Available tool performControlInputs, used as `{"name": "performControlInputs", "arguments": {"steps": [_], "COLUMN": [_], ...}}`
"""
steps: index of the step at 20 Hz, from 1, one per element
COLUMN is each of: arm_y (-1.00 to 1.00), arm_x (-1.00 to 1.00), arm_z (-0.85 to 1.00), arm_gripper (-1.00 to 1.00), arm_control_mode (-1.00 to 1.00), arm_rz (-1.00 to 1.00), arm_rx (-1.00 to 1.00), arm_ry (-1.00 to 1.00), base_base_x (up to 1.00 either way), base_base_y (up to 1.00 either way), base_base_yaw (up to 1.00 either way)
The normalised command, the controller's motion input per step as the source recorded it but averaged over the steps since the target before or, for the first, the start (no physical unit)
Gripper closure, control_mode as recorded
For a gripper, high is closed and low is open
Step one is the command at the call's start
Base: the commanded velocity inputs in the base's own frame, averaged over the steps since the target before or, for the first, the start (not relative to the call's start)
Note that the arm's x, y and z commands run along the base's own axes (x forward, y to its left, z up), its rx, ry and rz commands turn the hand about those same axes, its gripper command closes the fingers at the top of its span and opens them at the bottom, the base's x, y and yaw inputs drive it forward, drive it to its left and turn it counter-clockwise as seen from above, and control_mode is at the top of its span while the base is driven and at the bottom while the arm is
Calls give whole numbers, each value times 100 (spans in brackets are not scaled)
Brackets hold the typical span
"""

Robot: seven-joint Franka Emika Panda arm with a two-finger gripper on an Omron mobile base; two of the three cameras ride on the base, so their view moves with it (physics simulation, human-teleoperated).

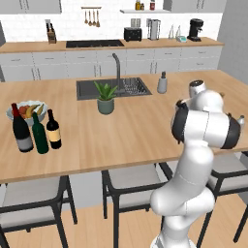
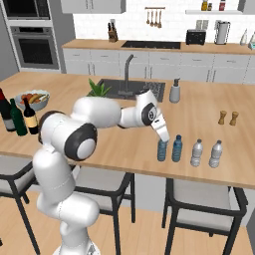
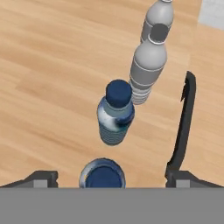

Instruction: Move the plastic bottles in the middle to the plastics group, and the glass bottles in the middle to the glass group.

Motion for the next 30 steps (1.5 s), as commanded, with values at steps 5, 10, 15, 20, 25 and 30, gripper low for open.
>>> {"name": "performControlInputs", "arguments": {"steps": [5,10,15,20,25,30], "arm_y": [16,58,99,57,33,41], "arm_x": [-19,-23,-58,-91,-92,-29], "arm_z": [63,53,38,0,6,37], "arm_gripper": [-100,-100,-100,-100,-100,-100], "arm_control_mode": [-100,-100,-100,-100,-100,-100], "arm_rz": [0,9,44,41,34,33], "arm_rx": [0,0,0,-1,0,2], "arm_ry": [-4,-3,11,8,-3,-22], "base_base_x": [0,0,0,0,0,0], "base_base_y": [0,0,0,0,0,0], "base_base_yaw": [0,0,0,0,0,0]}}
